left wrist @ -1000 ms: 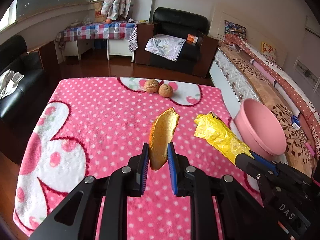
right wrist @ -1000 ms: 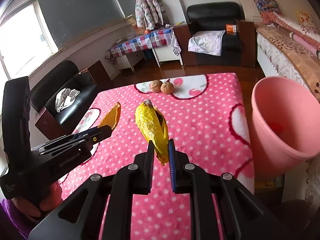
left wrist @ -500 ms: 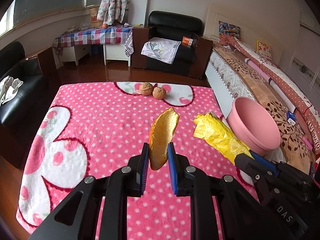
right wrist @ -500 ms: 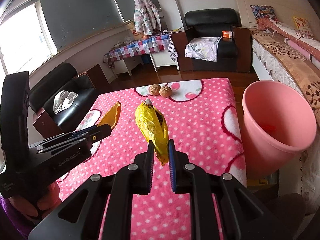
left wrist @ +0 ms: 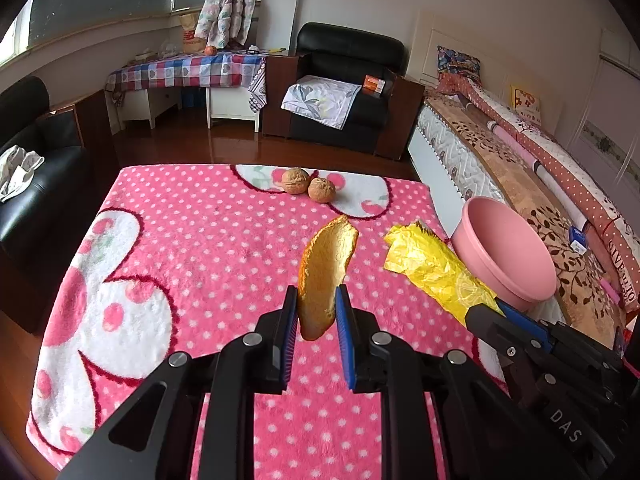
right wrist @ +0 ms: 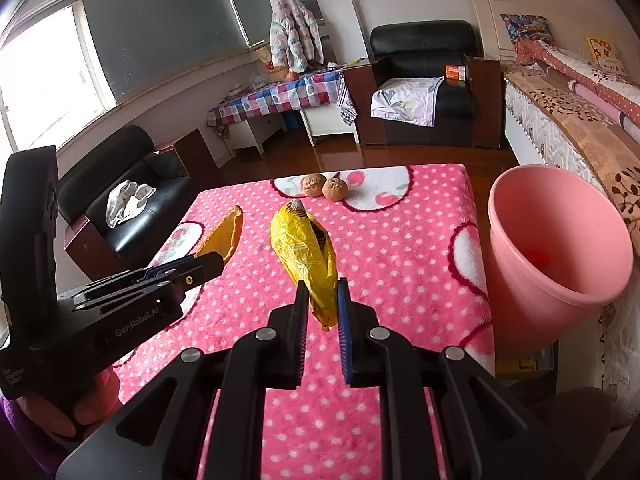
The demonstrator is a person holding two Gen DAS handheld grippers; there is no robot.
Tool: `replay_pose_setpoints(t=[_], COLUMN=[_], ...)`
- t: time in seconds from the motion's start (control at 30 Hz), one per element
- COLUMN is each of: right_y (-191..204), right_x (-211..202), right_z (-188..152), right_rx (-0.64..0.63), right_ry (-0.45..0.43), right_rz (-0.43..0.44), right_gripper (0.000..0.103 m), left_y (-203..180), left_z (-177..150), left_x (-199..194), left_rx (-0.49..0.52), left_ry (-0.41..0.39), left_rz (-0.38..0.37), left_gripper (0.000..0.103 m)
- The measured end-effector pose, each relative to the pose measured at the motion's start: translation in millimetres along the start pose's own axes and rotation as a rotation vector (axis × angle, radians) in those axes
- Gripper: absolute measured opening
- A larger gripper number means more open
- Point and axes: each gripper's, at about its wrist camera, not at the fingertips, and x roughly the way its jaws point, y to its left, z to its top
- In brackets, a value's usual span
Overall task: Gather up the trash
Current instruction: 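Carry the peel in the left tool and yellow wrapper in the right tool over the bucket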
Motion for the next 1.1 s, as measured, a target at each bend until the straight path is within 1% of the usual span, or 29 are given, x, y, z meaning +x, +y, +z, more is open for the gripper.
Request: replay_pose_setpoints(t=[0.37,0.7,0.9,1.1], right_y=[-4.8,-15.1,-30.3,-58.7], right_x=[-4.7,6.2,7.5,3.3], right_z=[1.1,5.6,7.9,12.2], right_rx=[0.026,0.06,0.088,0.134], right_ry=[-0.018,-0.012,-0.023,-0.051], right_rz=[-0.026,-0.032,-0.054,-0.107], right_gripper=[0.014,0.014,0.014,0.014], left_y=[2.7,4.8,-4.9,-26.8], left_z=[-2.7,-1.5,0.7,0.6], left_x=[4.4,23.2,36.6,56.6], left_rx=[0.004,-0.007,0.016,0.066], left_ry=[0.008,0.053,0.078,0.114], left_rz=[-0.026,-0.025,-0.035,-0.049], left_gripper=[0.018,0.018,0.018,0.018])
